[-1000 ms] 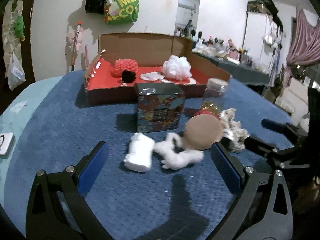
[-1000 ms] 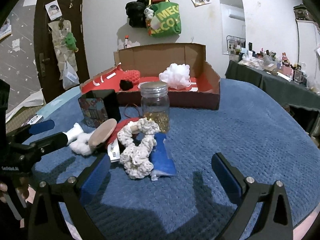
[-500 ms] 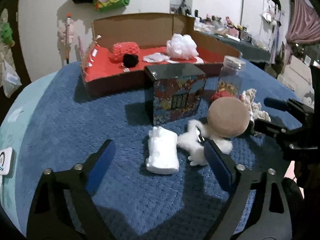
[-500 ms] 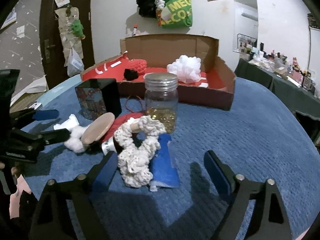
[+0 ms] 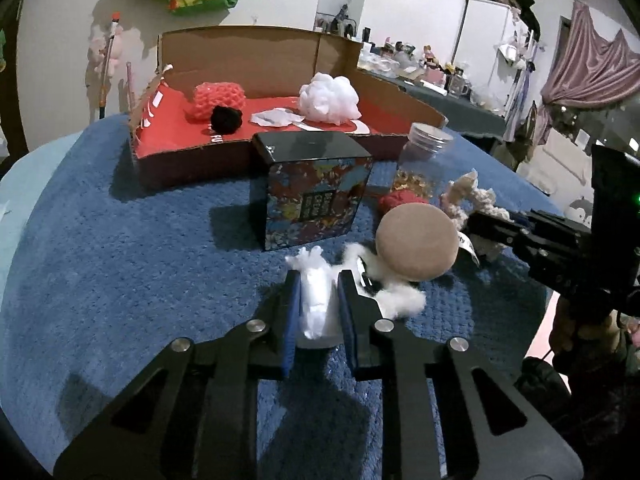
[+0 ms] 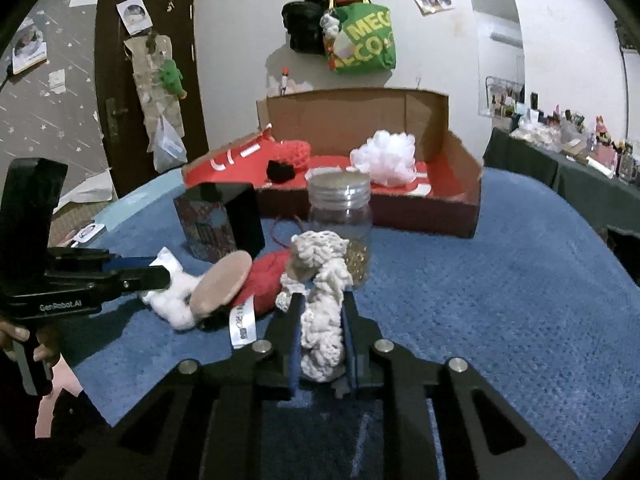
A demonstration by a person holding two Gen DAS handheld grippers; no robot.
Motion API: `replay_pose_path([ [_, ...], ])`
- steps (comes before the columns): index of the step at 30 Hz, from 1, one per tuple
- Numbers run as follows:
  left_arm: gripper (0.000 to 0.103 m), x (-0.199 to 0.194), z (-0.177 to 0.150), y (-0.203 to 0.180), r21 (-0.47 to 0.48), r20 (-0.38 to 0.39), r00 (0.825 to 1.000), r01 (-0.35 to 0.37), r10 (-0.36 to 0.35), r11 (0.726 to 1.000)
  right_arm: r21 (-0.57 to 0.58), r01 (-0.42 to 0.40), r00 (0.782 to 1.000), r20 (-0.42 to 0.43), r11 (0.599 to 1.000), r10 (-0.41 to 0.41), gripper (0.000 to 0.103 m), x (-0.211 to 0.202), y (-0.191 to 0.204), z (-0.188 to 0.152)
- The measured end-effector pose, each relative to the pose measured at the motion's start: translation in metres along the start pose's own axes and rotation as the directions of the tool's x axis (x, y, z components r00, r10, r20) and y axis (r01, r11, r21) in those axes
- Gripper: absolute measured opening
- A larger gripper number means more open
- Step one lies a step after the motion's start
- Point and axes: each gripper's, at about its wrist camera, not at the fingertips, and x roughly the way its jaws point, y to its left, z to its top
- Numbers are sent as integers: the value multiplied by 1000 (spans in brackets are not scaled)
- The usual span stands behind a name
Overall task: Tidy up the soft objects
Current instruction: 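Grasp the white rolled sock with the left tool while the right tool grasps the white knotted scrunchie, then carry the white sock and knotted scrunchie with both tools over the red box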
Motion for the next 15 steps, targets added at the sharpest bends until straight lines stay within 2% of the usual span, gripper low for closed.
replay_pose_path([
  [7, 16, -12, 3, -4, 17, 21, 1000, 0, 0, 1000, 18, -55, 998, 10, 998, 55, 18, -6, 4, 4],
  [15, 16, -22, 6, -18, 48, 47, 998, 38, -40, 998, 18, -98, 995, 18, 995, 98, 18, -11, 12, 6],
])
